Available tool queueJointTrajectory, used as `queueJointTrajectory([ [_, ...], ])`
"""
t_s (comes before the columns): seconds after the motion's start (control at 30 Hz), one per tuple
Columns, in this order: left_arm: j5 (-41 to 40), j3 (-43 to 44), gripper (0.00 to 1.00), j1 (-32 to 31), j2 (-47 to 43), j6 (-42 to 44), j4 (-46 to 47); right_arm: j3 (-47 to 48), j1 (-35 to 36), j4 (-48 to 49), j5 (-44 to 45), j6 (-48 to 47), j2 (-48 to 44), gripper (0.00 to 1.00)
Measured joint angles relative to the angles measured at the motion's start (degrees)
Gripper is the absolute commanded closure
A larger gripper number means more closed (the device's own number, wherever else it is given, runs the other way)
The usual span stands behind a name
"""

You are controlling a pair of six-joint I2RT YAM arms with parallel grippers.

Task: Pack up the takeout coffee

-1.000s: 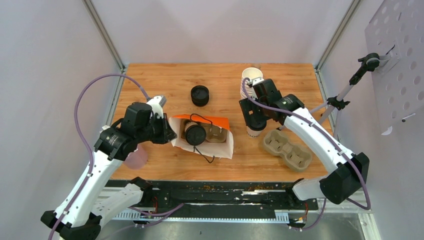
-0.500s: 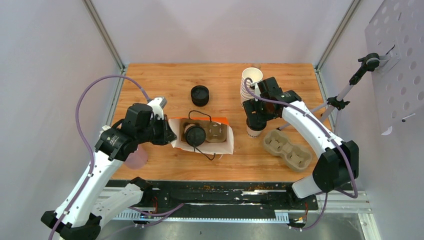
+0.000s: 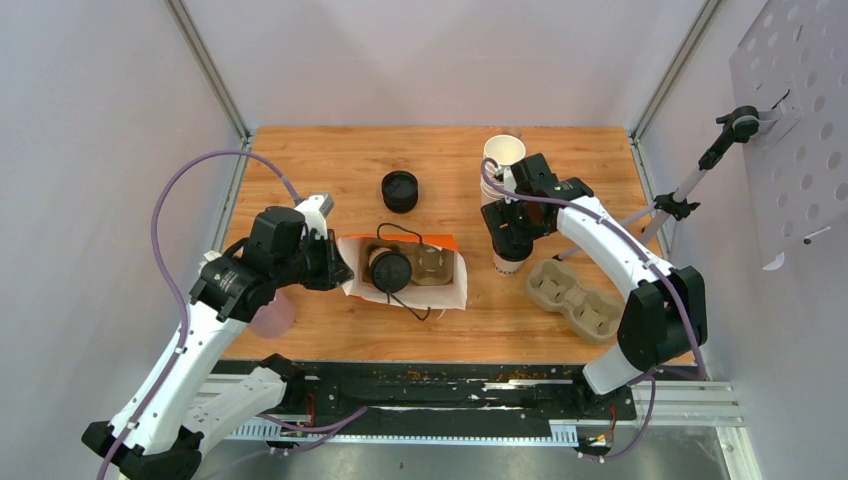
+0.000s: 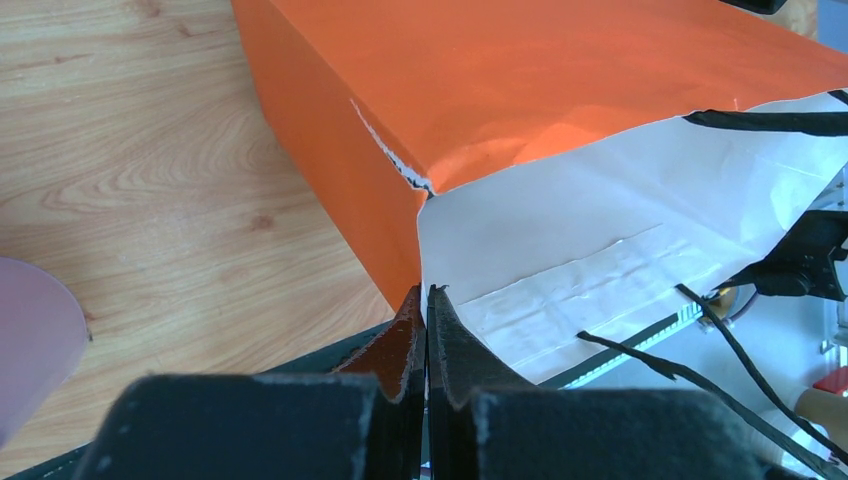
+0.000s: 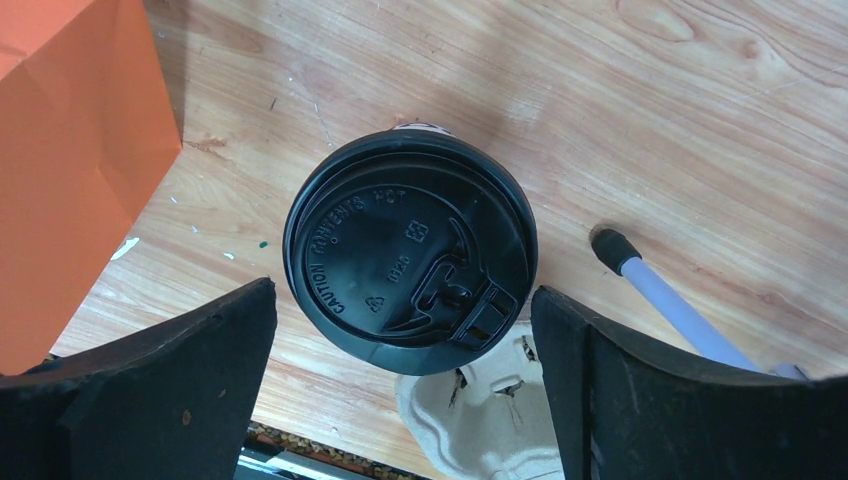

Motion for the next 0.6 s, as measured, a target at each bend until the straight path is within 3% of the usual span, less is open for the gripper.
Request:
queueJointTrajectory([
  [0.23,-0.02,0.0,1.0,0.0,0.15,0.17,-0.04,0.72,-0.11,0.07,-0.07,-0.44,0.2,0.02],
  [0.6,-0.02,0.0,1.0,0.0,0.59,0.35,-0.13,1.51,-0.11,1.33,-0.37,-0.48,1.57,0.12],
])
